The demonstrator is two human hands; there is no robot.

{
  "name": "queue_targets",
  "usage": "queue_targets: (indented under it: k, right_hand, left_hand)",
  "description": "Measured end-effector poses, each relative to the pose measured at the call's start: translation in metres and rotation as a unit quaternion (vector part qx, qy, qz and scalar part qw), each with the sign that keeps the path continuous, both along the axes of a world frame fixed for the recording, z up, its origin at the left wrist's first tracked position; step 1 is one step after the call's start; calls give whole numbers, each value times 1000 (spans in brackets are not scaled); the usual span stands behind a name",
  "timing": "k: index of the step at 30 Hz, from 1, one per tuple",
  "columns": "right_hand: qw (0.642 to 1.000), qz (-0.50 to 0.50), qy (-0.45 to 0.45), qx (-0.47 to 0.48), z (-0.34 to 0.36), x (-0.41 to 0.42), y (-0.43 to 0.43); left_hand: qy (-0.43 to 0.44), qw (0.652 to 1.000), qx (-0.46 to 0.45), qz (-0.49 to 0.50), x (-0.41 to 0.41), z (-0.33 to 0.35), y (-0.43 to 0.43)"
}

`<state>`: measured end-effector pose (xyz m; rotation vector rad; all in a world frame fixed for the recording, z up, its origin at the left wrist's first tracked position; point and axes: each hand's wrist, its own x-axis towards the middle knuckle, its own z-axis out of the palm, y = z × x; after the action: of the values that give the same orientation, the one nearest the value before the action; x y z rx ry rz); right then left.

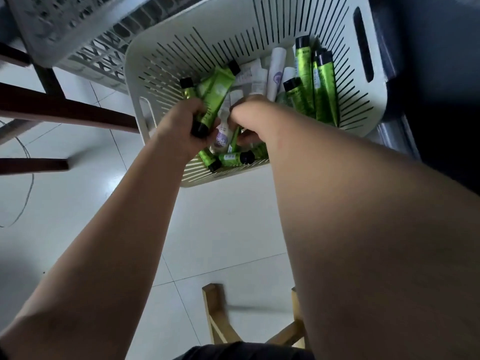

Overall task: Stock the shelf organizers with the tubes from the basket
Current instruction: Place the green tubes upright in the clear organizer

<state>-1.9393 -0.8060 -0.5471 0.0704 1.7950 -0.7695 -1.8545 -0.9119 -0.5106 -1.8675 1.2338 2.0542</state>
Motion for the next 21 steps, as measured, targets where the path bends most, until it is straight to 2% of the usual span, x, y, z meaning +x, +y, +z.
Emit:
queue_targets:
  k: [4, 7, 8, 13, 16, 18, 21]
  right_hand:
    - [996, -2, -55, -73, 13, -4, 16]
    - [996, -50, -46, -62, -12, -2, 10]
    - [997, -39, -33, -56, -24, -1, 5]
    - [994, 66, 65, -52, 5, 12, 7]
    - [988, 80, 123, -50, -5, 15, 8]
    - [988, 33, 140, -55, -4, 15, 11]
    - [974, -150, 148, -81, -1, 4, 15]
  left_hand:
    - [-35, 999, -9, -25, 4, -8, 8]
    - [-56, 997, -9, -43, 7, -10, 13]
    - [-63, 997, -12, -48, 7, -10, 14]
    - [-76, 996, -3, -52, 8, -11, 11]
    - [-66, 997, -6, -48, 7, -8, 10]
    - [-40, 998, -8, -51, 7, -7, 8]
    - [2, 998, -21, -53, 3, -5, 9]
